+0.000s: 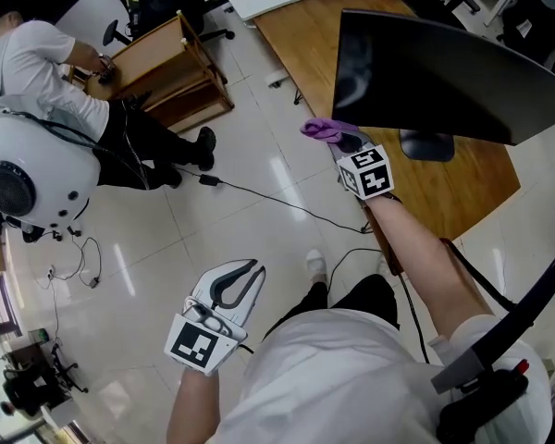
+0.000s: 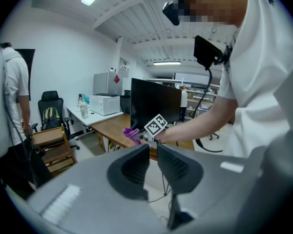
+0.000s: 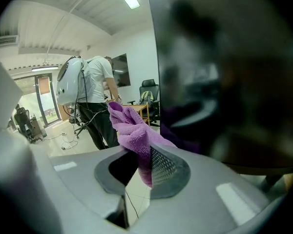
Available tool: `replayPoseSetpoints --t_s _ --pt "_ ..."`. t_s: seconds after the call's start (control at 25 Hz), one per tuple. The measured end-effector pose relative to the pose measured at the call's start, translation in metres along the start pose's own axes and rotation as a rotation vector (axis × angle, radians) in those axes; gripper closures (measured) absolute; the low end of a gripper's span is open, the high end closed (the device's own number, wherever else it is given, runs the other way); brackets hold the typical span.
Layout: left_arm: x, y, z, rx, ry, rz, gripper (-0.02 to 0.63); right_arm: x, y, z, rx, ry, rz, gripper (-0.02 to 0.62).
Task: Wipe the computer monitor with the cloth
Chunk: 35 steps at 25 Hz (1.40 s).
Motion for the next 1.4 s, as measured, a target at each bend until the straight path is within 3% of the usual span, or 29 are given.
replayPoseSetpoints --t_s 0.36,0.72,1.4 --pt "-0.014 -0.014 0.002 0.021 -0.008 -0.041 0.535 -0.028 0.021 -0.002 -0.018 -0.005 -0.063 0.548" --pt "-0.036 -0.043 0.008 0.028 -0.021 -0.087 0.535 -0.087 0.061 -0.017 0.009 -0.021 -0.167 0.548" --pt "-0.087 -0.106 0.02 0.042 -0.04 -0.158 0.535 -0.164 0.129 -0.034 0.016 -0.041 -0.249 0.548"
Point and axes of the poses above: the fingertips, and each gripper's own axes: y backward along the fingers, x to its left, z out of its top, the point moved 6 cm from there along y, backward along the fingers, and after that the axes turned 14 degrees about -x, right-handed, at the moved point
